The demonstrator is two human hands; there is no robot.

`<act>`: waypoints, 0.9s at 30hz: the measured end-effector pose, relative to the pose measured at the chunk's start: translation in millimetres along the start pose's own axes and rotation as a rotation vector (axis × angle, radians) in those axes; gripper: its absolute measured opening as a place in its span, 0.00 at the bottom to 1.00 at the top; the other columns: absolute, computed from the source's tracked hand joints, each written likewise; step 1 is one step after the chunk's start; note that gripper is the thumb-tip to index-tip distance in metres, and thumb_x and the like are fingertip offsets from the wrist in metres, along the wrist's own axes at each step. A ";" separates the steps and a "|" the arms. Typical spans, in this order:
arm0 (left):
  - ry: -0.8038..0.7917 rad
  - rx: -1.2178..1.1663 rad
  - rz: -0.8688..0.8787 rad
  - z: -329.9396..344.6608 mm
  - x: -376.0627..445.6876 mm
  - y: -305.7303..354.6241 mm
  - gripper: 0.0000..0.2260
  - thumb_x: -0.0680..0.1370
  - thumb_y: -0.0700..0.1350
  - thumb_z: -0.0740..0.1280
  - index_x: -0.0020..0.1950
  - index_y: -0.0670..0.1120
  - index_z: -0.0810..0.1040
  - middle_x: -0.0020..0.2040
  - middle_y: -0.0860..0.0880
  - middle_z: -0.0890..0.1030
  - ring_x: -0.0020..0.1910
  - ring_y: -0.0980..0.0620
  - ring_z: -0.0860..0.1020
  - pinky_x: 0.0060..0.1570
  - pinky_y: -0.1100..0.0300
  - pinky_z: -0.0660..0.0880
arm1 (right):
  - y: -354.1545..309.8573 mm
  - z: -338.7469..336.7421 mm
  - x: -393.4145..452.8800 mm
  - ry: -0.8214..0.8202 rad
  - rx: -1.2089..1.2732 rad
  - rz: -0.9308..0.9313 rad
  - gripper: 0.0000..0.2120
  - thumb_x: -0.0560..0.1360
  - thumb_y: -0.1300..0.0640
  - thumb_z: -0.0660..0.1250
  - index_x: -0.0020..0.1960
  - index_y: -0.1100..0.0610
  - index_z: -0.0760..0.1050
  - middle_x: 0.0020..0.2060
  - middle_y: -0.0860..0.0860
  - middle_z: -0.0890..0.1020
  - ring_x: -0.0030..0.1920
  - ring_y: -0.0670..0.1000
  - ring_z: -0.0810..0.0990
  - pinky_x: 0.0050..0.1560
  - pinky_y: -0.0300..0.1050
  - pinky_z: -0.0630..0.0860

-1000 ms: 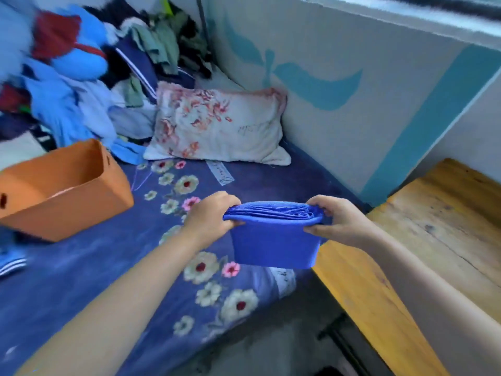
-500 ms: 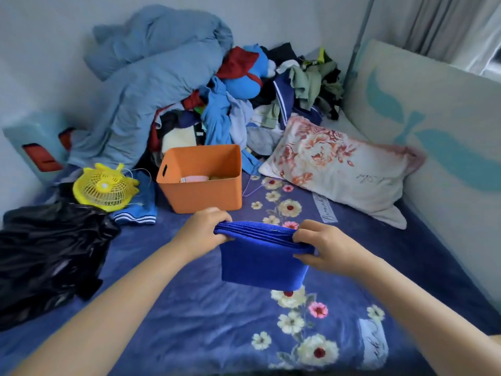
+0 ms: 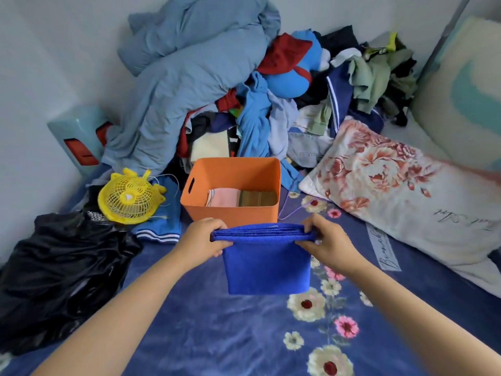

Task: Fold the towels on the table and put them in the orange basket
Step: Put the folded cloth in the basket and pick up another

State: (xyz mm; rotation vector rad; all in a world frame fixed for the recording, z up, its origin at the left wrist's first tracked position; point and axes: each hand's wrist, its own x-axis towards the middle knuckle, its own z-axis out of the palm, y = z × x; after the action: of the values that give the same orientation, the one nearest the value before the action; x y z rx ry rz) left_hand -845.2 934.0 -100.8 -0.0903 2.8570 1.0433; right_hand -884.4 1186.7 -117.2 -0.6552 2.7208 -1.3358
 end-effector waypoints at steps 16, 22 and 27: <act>0.316 -0.414 -0.146 -48.8 255.1 -96.5 0.11 0.73 0.34 0.66 0.51 0.47 0.75 0.41 0.56 0.76 0.38 0.57 0.72 0.36 0.78 0.69 | 45.0 67.1 274.1 -0.016 0.018 0.071 0.15 0.70 0.72 0.61 0.56 0.64 0.73 0.50 0.59 0.77 0.50 0.56 0.73 0.42 0.34 0.63; 0.249 -0.690 -0.199 -13.1 341.2 -148.0 0.11 0.79 0.38 0.60 0.43 0.54 0.69 0.42 0.54 0.74 0.38 0.62 0.74 0.41 0.69 0.71 | 93.8 115.6 346.6 0.076 0.340 0.281 0.12 0.74 0.69 0.62 0.51 0.54 0.69 0.46 0.52 0.74 0.46 0.48 0.72 0.46 0.33 0.69; 0.173 -0.377 -0.384 50.4 393.7 -188.2 0.03 0.80 0.45 0.57 0.48 0.47 0.67 0.40 0.46 0.75 0.42 0.45 0.73 0.37 0.57 0.62 | 155.4 168.1 377.5 0.137 0.267 0.597 0.13 0.76 0.63 0.61 0.60 0.62 0.68 0.43 0.50 0.74 0.41 0.48 0.71 0.32 0.29 0.69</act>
State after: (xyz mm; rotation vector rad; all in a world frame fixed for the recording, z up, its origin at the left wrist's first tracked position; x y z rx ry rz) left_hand -1215.9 814.3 -303.9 -0.7560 2.5811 1.5177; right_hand -1246.2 998.6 -286.2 0.2610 2.4497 -1.5543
